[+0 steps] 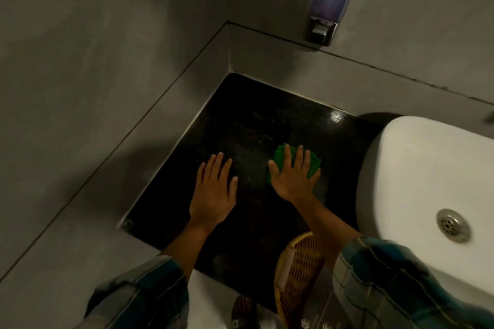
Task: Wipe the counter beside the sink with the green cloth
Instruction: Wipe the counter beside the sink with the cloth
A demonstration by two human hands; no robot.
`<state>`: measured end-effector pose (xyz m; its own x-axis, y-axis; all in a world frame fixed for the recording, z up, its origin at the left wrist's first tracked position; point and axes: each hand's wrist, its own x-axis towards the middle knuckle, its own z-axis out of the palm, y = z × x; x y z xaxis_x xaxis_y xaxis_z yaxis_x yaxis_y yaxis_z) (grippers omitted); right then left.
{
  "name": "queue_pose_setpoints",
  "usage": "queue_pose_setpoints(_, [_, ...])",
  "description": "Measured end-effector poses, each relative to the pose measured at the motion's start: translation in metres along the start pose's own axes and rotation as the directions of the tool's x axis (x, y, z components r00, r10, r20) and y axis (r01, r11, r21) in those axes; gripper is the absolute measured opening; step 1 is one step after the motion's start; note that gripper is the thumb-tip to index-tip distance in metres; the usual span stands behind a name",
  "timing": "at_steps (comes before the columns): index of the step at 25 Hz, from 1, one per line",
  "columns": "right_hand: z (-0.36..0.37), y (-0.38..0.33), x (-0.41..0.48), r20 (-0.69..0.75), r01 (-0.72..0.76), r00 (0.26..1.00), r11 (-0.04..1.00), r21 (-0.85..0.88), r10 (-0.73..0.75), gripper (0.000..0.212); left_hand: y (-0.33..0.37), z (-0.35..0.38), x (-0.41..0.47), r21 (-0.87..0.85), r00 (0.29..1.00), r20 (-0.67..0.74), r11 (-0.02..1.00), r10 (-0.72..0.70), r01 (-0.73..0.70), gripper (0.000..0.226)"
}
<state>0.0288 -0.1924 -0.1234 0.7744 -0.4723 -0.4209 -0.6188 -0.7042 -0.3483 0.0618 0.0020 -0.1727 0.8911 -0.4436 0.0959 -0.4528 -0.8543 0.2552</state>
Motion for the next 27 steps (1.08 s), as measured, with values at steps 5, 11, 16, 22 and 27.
queue_pose_setpoints(5, [-0.024,0.027,-0.019,-0.169,-0.172,0.963,0.963,0.207,0.208,0.084,0.019,-0.018,0.015,-0.095,0.994,0.014,0.990,-0.104,0.105,0.039])
queue_pose_setpoints(11, [-0.047,0.027,-0.029,0.272,-0.402,0.897,0.383,0.832,0.349,0.041,0.114,-0.034,0.049,-0.634,0.803,0.529,0.503,-0.274,0.588,0.055])
queue_pose_setpoints(16, [-0.049,0.031,-0.078,0.280,-0.291,0.957,0.282,0.914,0.080,0.049,0.095,-0.090,0.040,-0.674,0.707,0.703,0.247,-0.075,0.696,0.030])
queue_pose_setpoints(22, [-0.092,0.077,-0.172,-0.148,0.136,0.989,0.428,0.893,-0.005,0.058,0.149,-0.145,-0.019,-0.839,0.833,0.543,0.051,0.105,0.541,0.057])
queue_pose_setpoints(27, [-0.149,0.180,-0.224,-0.344,0.250,0.930,0.464,0.850,0.128,0.074,0.287,-0.136,-0.050,-0.897,0.918,0.395,0.230,0.037,0.377,0.050])
